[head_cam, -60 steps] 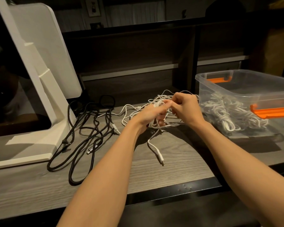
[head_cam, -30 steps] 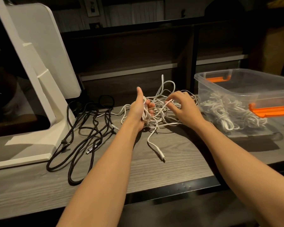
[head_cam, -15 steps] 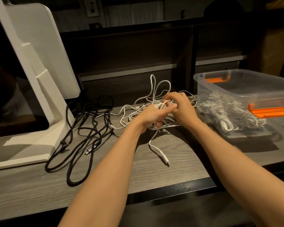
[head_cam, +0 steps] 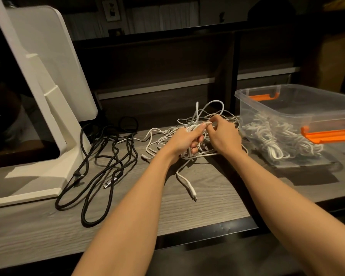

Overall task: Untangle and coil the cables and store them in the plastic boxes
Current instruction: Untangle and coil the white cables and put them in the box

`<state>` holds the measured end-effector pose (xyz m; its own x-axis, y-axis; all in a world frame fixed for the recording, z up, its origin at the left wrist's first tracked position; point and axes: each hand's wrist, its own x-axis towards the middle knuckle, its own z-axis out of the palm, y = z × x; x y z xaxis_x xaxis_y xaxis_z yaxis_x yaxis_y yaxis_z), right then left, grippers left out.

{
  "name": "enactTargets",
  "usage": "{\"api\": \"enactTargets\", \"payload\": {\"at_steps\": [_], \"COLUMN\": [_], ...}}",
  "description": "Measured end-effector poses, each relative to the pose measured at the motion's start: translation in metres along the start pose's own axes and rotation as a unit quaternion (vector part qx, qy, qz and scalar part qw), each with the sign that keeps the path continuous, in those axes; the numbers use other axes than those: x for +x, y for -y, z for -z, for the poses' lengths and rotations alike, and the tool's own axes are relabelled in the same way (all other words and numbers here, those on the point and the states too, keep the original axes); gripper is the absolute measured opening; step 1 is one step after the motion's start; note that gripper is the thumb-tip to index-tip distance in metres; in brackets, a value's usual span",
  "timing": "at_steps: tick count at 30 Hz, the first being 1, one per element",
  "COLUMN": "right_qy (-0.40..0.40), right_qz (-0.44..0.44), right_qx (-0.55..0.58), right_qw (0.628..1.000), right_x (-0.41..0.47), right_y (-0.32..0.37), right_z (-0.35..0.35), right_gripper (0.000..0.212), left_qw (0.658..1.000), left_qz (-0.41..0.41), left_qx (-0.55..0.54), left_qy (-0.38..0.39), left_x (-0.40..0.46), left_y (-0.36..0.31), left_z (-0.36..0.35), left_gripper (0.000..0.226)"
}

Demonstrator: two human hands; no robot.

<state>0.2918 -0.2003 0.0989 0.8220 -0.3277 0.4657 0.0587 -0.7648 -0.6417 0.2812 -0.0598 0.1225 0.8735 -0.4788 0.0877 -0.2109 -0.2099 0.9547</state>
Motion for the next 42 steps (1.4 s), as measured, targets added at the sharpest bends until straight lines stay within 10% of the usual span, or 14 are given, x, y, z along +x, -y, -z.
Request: {"api": "enactTargets", "payload": {"at_steps": [13, 30, 42], "right_qy": [-0.015, -0.046, -0.053], "right_qz": [-0.037, 0.01, 0.004], "right_qx": [0.444, 0.053, 0.094], "right_qw": [0.895, 0.997, 0.994], "right_x": [0.002, 0.008, -0.003], "right_y": [0.011, -0.016, -0.004], "right_z": [0.007, 0.009, 0.006], "right_gripper": [0.028, 0.017, 0.017], "left_qw": [0.999, 0.954, 0.881], "left_qz": [-0.031, 0.002, 0.047], "left_qx": [-0.01, -0.274, -0.463], "left_qy": [-0.032, -0.121, -0.09], "left_x": [0.005, 0.005, 0.005], "left_y": [-0.006, 0.004, -0.008], "left_z": [-0.015, -0.001, -0.003], "left_gripper": [0.047, 0.026, 0.046]}}
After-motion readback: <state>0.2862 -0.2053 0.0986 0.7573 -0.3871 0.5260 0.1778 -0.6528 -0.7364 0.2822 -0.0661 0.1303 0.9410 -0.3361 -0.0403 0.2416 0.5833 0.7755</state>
